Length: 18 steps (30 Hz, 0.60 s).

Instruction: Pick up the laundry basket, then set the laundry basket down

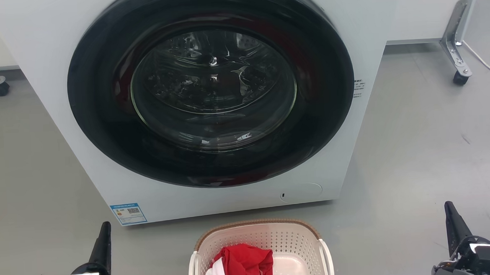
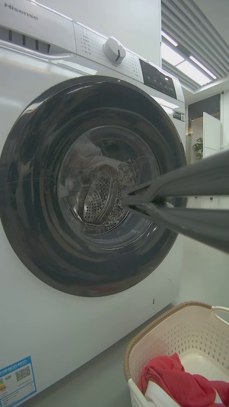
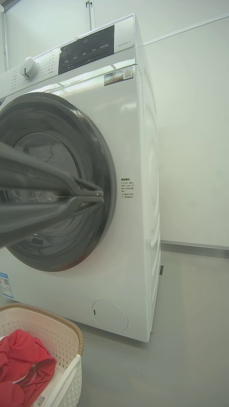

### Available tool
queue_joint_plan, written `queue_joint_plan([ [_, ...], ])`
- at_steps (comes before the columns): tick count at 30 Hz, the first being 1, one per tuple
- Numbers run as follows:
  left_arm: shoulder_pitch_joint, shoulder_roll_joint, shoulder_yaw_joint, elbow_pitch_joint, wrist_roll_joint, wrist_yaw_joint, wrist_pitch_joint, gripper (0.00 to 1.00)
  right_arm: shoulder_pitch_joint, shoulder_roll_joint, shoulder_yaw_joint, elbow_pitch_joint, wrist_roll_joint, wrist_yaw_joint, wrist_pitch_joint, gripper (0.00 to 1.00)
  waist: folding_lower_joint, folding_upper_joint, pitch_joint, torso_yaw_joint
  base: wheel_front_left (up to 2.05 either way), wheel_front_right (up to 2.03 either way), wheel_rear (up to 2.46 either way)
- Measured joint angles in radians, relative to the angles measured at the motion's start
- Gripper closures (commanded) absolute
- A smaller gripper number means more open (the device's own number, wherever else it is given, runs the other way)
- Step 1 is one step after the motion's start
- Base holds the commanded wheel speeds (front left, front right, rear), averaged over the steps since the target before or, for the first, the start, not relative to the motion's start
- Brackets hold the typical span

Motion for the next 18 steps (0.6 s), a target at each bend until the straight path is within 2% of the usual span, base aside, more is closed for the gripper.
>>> queue_joint_plan([
  [18, 0.000, 0.000, 0.000, 0.001, 0.000, 0.000, 0.000, 1.00, 0.000, 0.000, 0.000, 0.000, 0.000, 0.000, 0.000, 1.00, 0.0000, 0.0000, 0.000, 0.000, 0.00, 0.00, 0.00],
])
